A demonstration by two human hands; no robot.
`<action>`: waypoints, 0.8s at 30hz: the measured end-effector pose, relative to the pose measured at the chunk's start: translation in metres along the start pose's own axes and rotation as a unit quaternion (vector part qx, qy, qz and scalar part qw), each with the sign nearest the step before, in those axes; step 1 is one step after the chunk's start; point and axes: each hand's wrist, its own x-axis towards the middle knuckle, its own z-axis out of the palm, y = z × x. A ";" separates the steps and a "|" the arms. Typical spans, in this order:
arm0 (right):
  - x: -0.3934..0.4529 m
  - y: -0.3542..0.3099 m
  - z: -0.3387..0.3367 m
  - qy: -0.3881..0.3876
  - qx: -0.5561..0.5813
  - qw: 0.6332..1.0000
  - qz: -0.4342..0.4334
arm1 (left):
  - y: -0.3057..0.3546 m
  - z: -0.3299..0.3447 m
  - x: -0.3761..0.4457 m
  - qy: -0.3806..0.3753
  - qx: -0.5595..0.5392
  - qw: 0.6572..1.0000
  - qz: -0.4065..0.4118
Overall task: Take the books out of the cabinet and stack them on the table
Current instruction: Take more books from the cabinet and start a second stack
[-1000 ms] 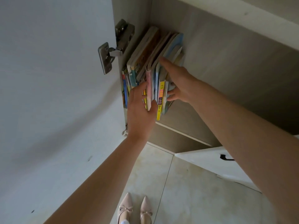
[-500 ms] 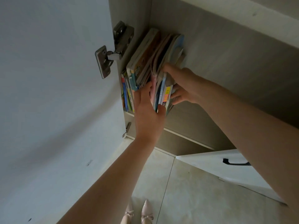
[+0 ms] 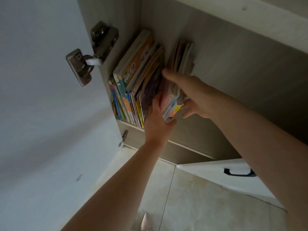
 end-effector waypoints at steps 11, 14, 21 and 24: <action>0.000 0.018 -0.001 0.142 -0.009 0.987 -0.073 | -0.002 0.027 -0.013 0.100 -0.026 0.995 -0.006; -0.024 0.028 0.004 0.140 -0.013 0.988 -0.065 | -0.002 0.019 -0.036 0.082 -0.037 0.996 0.011; -0.082 0.069 0.034 0.155 0.048 0.985 -0.052 | -0.012 -0.009 -0.092 0.013 -0.057 0.998 0.008; -0.093 0.079 0.047 0.171 0.029 0.981 -0.086 | -0.006 -0.014 -0.101 0.021 -0.073 0.997 -0.022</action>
